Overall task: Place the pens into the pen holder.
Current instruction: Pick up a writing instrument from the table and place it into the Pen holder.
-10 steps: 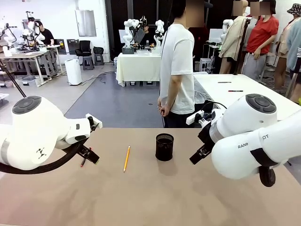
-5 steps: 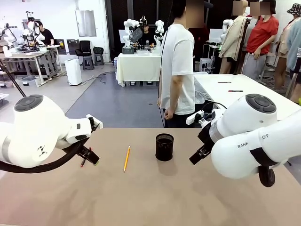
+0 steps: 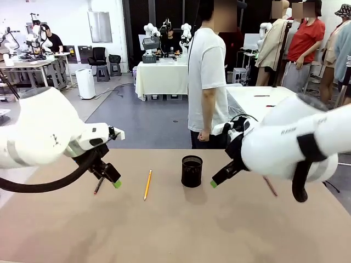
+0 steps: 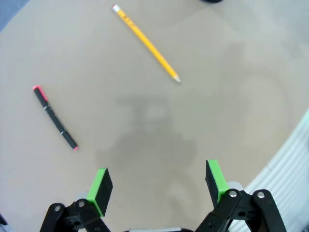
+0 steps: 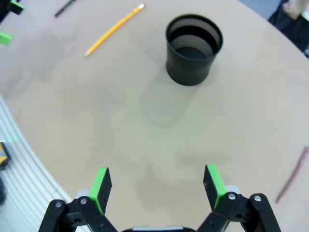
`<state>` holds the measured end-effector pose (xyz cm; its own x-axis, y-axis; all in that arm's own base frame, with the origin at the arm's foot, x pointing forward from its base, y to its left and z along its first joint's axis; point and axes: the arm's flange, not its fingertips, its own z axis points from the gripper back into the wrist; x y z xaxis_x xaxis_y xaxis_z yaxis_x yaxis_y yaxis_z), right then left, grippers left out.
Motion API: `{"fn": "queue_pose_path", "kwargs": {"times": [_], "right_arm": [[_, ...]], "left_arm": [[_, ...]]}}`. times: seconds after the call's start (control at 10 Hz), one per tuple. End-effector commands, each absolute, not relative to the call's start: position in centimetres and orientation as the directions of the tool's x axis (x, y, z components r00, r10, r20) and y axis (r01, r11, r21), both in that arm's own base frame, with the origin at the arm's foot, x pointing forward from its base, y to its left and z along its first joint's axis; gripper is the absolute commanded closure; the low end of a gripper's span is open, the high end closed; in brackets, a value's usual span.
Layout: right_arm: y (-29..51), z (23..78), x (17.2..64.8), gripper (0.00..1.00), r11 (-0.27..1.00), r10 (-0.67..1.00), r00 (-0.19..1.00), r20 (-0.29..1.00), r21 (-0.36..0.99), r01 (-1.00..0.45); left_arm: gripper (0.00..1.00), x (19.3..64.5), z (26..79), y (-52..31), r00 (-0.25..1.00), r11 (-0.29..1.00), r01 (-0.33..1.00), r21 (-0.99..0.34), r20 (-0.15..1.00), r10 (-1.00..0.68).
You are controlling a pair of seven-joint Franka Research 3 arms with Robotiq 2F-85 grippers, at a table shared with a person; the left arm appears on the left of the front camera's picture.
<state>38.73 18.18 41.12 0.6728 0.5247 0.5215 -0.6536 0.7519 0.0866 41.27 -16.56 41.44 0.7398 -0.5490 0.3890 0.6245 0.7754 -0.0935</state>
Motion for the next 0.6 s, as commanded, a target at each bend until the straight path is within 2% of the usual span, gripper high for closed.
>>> {"fn": "queue_pose_path", "kwargs": {"times": [0.0,0.3,0.5], "right_arm": [[15.7,43.3,40.8,0.00,0.704,0.535,0.664,0.523,0.158,-0.692],[12.5,47.8,42.1,0.00,0.599,0.539,0.598,0.593,0.229,-0.767],[10.2,49.3,42.3,0.00,0.565,0.566,0.550,0.614,0.197,-0.801]], "left_arm": [[0.00,42.1,43.2,-14.7,0.695,0.687,0.695,-0.214,0.447,-0.563],[0.00,42.7,46.6,-11.9,0.552,0.515,0.815,-0.266,0.630,-0.547],[0.00,41.8,48.9,-10.8,0.412,0.460,0.877,-0.141,0.714,-0.566]]}}
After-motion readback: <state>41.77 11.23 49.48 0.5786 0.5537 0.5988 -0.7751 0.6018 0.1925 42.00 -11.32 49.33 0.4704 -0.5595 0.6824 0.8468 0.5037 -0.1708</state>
